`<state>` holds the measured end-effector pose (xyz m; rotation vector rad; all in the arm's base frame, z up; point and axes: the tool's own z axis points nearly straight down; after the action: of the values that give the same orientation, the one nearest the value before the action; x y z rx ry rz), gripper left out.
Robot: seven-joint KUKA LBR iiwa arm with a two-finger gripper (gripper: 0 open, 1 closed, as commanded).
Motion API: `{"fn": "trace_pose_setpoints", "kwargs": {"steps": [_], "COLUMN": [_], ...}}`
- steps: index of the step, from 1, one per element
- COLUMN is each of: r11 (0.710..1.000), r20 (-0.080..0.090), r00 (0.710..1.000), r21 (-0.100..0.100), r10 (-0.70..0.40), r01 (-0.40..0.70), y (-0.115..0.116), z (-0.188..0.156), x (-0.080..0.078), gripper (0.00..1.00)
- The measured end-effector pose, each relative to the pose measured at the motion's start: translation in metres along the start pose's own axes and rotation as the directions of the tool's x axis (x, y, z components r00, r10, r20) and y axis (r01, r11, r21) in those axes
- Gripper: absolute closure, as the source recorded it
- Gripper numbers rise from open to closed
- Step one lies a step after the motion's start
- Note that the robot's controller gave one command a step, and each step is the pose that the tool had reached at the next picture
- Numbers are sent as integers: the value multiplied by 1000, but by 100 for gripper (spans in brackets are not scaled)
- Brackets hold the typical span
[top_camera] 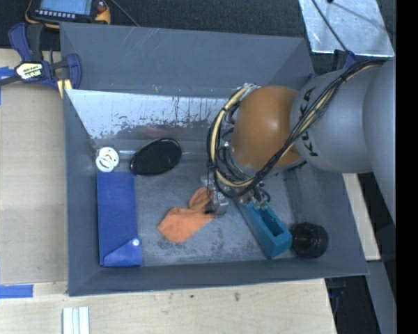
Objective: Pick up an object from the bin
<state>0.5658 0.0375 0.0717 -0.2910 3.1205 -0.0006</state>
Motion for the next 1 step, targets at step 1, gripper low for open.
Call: {"fn": "trace_pose_setpoints", "kwargs": {"steps": [1], "r11": [999], "r20": [2], "r00": [999], "r21": [-1], "r10": [-39], "r01": [39], "y": [8], "z": [0], "x": [52], "gripper": [100]}}
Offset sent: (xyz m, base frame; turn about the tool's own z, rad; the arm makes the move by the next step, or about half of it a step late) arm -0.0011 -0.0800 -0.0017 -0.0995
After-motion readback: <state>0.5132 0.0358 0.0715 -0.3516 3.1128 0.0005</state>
